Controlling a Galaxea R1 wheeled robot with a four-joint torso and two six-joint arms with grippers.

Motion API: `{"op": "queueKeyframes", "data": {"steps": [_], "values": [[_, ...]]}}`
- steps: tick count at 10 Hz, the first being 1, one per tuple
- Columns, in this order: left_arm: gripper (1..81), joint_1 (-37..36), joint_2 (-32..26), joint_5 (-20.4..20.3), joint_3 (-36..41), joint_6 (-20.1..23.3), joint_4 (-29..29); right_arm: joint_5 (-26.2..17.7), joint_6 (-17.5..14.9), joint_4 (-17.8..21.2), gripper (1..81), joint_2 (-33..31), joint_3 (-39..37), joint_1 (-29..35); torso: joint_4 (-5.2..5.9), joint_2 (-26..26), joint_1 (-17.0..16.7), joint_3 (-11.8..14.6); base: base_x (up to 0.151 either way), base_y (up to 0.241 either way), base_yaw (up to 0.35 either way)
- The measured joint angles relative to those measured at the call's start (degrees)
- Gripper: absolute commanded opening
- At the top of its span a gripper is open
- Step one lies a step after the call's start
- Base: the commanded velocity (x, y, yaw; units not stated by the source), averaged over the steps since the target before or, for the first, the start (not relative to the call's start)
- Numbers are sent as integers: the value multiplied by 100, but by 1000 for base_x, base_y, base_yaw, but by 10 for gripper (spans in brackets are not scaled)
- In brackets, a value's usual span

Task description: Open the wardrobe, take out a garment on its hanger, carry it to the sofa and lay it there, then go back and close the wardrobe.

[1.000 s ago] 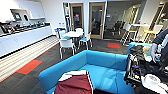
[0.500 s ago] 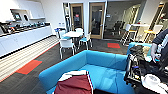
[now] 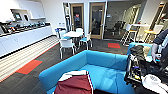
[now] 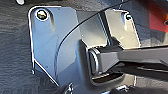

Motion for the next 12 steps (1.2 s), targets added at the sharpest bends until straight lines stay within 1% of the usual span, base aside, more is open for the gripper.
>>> {"op": "queueKeyframes", "data": {"steps": [5,9,12], "values": [[811,-27,-5,2,4,2,0,-9,4,-1,811,30,-24,13,0,0,0,0,0,0,201],[811,12,0,-5,9,2,5,-2,2,0,811,30,-35,20,0,0,0,0,0,0,241],[811,4,0,-7,9,39,74,-2,4,0,811,41,-60,-94,0,0,0,0,0,0,263]]}}
